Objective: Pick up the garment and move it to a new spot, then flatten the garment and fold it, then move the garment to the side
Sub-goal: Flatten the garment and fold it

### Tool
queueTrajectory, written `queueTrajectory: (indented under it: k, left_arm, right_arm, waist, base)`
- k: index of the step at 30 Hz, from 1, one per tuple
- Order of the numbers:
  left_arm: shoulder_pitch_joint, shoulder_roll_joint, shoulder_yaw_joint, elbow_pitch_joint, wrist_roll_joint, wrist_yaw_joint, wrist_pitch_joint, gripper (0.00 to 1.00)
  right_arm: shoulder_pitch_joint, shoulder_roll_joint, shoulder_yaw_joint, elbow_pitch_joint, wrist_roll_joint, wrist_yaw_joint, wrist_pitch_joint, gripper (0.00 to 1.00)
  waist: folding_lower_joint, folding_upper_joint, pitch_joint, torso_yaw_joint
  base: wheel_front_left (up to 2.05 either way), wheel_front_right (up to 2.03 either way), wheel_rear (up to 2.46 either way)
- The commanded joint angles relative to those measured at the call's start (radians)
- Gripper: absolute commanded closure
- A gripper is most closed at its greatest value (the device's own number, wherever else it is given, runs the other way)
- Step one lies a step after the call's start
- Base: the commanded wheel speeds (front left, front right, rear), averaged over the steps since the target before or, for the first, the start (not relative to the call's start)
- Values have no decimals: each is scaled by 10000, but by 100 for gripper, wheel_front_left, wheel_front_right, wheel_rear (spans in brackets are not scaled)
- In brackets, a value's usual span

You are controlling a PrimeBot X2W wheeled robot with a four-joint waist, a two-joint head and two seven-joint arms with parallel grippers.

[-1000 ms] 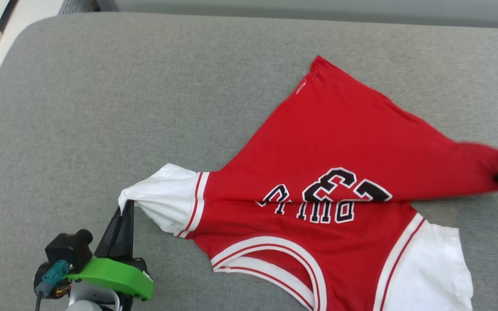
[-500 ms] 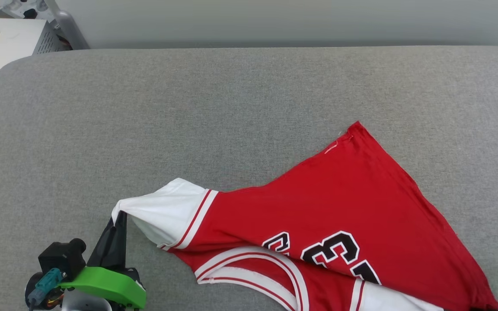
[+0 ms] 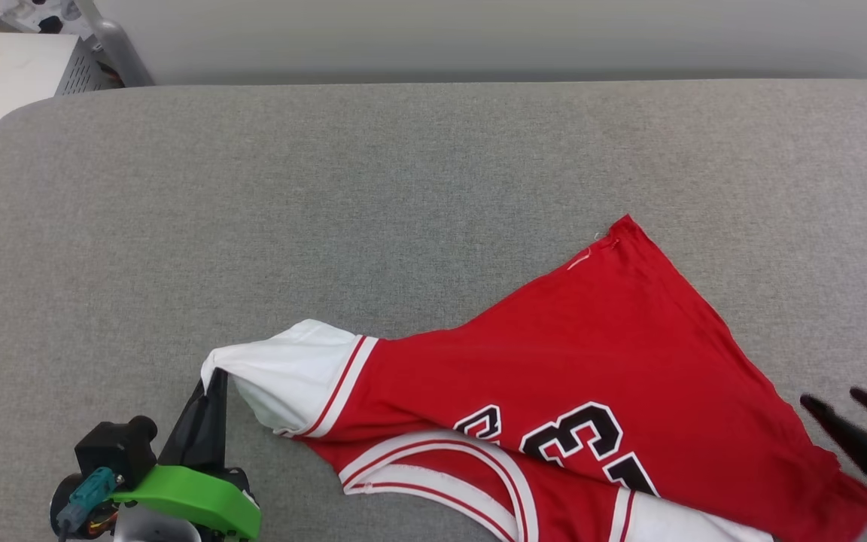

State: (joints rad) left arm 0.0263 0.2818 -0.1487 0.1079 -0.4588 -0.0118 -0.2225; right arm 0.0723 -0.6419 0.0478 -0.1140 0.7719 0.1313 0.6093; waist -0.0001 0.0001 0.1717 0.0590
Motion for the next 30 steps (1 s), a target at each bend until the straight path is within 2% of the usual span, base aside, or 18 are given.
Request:
queueTrajectory:
  k: [1,5,11,17,23,30]
  left_arm:
    - [3,32,-20,-69,-11,66,-33,100]
    - [-169,-5,-120,-124,29,58,-47,100]
    - [-587,-133,-361,-160,123,-23,-96,100]
    - [-1191,-344,-655,-31,241,-202,-184,100]
    - [-1646,-563,-801,86,342,-339,-291,100]
    - [-2061,-842,-903,273,460,-513,-365,100]
  right_arm:
    - [-491,-12,-189,-341,-139,-6,-216,0]
    - [-1710,-36,-309,-1080,-460,-6,-408,0]
    - [-4330,-200,909,-1080,-841,-6,236,0]
    - [-6627,-661,2895,51,-702,-6,1916,0]
    - [-8091,-942,4433,1451,-550,-6,3468,0]
    - [-9051,-870,5326,2963,-364,-6,3588,0]
  waist:
    - [1,-1,84,80]
    - [1,-1,282,267]
    - [1,-1,815,654]
    - [1,-1,1377,1161]
    - [1,-1,1900,1611]
    - [1,-1,2434,2043]
  base:
    - [0,0,0]
    - [0,0,0]
    - [0,0,0]
    - [0,0,0]
    - [0,0,0]
    - [0,0,0]
